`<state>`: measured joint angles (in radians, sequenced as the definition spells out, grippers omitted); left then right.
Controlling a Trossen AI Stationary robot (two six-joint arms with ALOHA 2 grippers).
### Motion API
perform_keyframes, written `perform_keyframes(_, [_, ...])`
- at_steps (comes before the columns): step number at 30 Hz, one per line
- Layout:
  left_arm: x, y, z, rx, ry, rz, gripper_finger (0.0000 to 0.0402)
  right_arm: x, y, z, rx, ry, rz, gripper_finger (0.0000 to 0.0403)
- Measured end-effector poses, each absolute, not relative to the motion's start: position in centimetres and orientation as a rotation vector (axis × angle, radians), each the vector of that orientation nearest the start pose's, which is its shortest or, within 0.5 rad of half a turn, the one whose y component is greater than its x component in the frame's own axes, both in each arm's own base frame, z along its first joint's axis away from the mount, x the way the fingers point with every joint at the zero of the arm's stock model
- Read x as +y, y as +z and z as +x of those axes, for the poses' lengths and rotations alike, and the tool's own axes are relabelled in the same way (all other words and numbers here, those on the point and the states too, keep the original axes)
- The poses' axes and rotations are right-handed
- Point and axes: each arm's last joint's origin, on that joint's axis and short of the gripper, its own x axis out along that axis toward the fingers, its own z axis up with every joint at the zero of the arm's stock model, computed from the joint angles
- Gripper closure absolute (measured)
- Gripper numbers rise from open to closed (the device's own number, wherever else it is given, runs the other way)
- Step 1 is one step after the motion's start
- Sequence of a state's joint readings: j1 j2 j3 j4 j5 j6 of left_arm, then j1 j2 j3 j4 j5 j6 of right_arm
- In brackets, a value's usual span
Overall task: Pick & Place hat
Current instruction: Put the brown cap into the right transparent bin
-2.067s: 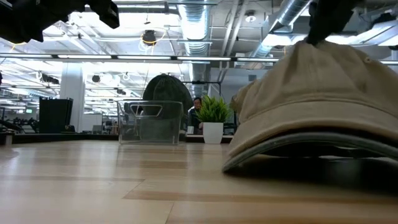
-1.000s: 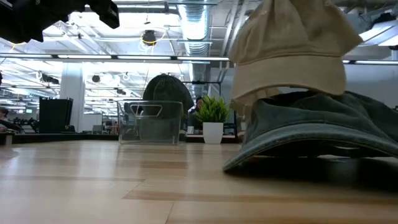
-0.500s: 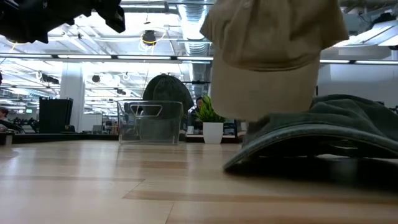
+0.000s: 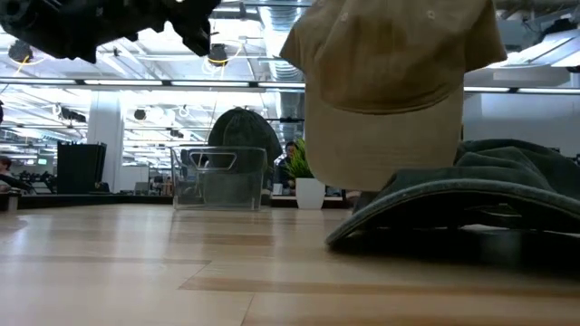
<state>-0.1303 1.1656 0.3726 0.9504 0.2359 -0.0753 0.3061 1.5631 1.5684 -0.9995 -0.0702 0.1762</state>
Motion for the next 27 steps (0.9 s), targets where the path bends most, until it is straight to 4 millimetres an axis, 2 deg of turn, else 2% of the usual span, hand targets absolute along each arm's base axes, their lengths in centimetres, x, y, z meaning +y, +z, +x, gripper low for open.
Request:
perform_keyframes(6, [-3.8,22.7,24.0,-0.114,-0.37,-0.068,0.0213,10.1,35.0,30.3,0.993,0.352,0.1,0.0365])
perform_keyframes(12, [-3.9,22.6,24.5,-0.103,-0.37,-0.068,0.0213,10.2,35.0,30.3,0.999,0.392,0.123,0.0365])
perform_keyframes(19, [-3.9,22.7,24.4,-0.108,-0.37,-0.068,0.0213,8.2,35.3,29.8,1.017,0.327,0.093,0.0365])
perform_keyframes(27, [-3.9,22.7,24.4,-0.108,-0.37,-0.069,0.0213,4.6,37.4,28.6,0.924,0.273,0.003,0.0365])
